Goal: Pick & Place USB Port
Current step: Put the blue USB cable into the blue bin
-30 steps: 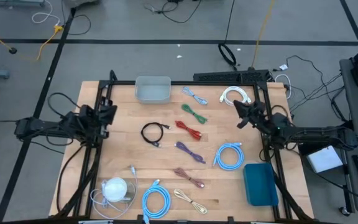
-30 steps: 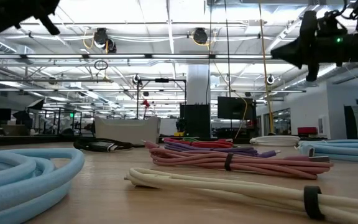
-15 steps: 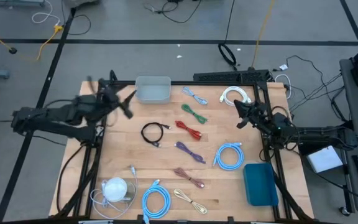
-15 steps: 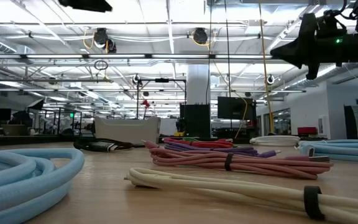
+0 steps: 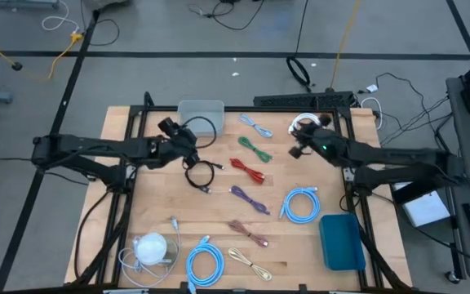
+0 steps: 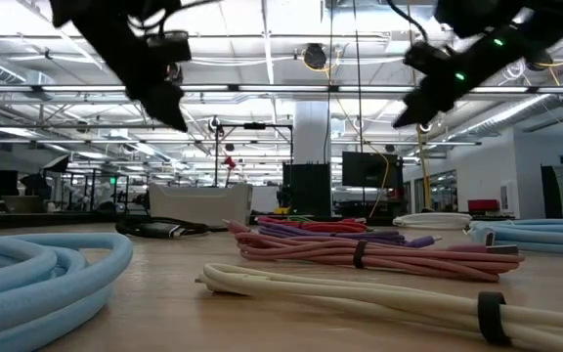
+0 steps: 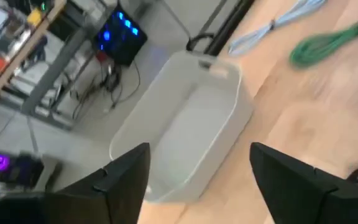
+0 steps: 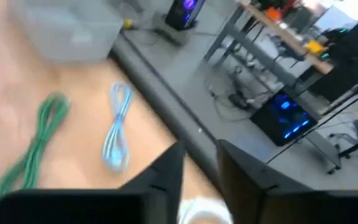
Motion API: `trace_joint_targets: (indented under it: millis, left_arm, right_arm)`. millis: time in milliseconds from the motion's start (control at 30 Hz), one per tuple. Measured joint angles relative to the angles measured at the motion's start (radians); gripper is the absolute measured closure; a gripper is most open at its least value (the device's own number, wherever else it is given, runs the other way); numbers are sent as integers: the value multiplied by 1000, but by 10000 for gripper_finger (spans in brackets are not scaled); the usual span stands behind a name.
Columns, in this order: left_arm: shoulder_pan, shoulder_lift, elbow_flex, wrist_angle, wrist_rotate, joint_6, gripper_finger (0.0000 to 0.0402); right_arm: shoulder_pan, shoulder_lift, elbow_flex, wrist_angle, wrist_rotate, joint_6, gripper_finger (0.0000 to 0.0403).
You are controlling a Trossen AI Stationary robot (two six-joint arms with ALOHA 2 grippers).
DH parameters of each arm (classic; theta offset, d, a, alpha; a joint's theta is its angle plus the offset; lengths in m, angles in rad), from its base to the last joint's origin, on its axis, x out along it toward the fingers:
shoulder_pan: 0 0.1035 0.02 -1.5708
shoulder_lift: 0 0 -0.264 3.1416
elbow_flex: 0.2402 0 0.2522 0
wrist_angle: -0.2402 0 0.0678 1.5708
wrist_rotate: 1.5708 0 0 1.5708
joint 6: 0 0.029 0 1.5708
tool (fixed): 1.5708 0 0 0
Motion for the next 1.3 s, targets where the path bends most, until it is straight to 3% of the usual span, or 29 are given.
trace_joint_targets:
  millis: [233,433,567,700,800,867,1000,1100,1233,1300]
  left_arm:
    - [41,-13,-109,142,-12,-11,185]
    - [77,-74,-160,263,-27,-44,192]
    - [90,-109,-219,414,2,-71,192]
    - [90,-126,-266,492,107,-4,192]
    - [90,-126,-278,502,164,46,192]
    - [89,-125,-278,505,204,73,192]
    - [88,-125,-278,514,262,90,192]
    - [88,-125,-278,515,266,96,192]
    - [88,-125,-278,514,267,101,192]
    - [88,-125,-278,511,267,101,192]
  right_arm:
    - [-34,246,64,189,103,-88,186]
    - [-50,349,44,349,212,-118,148]
    - [-41,374,44,413,137,-60,143]
    - [-15,373,45,442,-19,-31,148]
    - [4,375,50,385,-184,-52,155]
    - [24,375,82,272,-205,-114,161]
    - [94,410,165,43,22,-234,173]
    - [138,439,216,-19,149,-248,178]
    - [137,472,290,-38,137,-123,181]
    - [97,496,327,-76,82,-59,181]
